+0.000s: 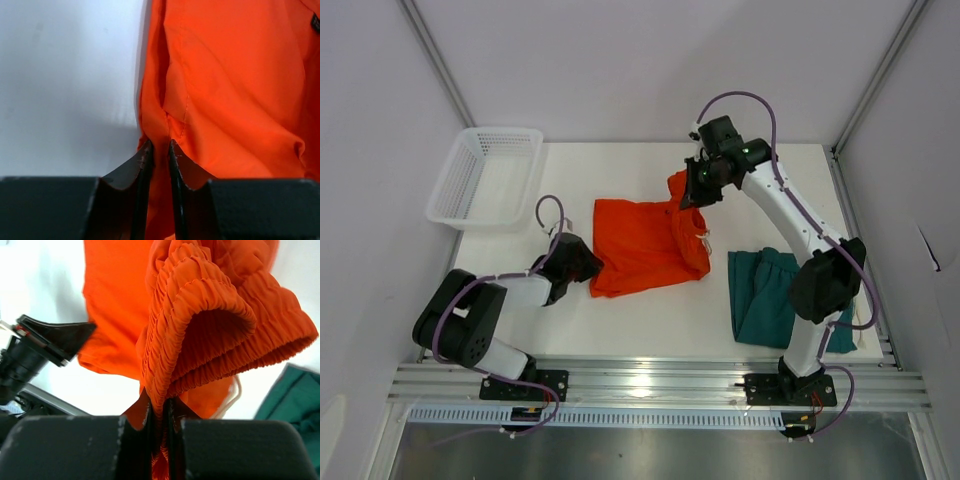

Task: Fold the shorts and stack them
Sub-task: Fold the shorts

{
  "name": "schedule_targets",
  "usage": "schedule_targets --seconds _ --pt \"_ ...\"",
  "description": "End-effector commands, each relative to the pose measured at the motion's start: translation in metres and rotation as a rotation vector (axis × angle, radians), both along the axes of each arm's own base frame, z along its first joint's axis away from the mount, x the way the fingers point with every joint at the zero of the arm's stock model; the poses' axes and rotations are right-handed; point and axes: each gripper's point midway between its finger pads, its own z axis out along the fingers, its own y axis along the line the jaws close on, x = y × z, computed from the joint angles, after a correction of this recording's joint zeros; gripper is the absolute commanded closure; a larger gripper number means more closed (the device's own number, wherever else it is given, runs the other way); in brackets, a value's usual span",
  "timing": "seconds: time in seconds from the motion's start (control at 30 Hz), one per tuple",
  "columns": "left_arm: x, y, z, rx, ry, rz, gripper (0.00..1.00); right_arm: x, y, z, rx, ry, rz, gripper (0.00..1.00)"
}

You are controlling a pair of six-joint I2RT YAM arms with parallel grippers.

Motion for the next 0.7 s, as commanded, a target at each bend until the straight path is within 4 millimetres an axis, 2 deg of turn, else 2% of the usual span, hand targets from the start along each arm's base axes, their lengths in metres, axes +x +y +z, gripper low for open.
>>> schedule_targets --seconds 0.0,0.3,0.47,0.67 --pt "-0.027 -0.004 -0.029 0.047 0.082 -0.016 0.77 0.006 0.024 0.015 0.064 -0.035 -0.011 1.00" --pt "-0.046 -0.018 -0.035 0.063 0.095 -0.060 0.80 0.017 0.056 -0.010 0.094 -0.013 -0.019 1.00" --pt "-0.059 -0.020 -0.043 0.075 0.114 -0.080 0.80 0.015 0.074 -0.038 0.080 0.031 -0.026 1.00" --pt "-0.062 -0.019 -0.046 0.092 0.122 -0.083 0.81 0.006 0.095 -0.051 0.073 0.043 -0.001 1.00"
